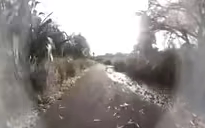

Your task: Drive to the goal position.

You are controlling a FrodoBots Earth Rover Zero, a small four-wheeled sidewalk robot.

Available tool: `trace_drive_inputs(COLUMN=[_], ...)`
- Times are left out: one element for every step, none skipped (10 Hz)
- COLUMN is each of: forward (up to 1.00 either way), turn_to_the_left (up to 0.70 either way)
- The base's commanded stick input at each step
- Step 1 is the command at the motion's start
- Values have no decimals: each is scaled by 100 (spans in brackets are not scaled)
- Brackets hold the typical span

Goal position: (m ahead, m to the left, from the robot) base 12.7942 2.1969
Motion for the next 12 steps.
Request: trace_drive_inputs(forward=[70,70,70,70,70,70,70,70,70,70,70,70], turn_to_the_left=[-27,-16,-3,0,0,0,0,0,0,0,0,0])
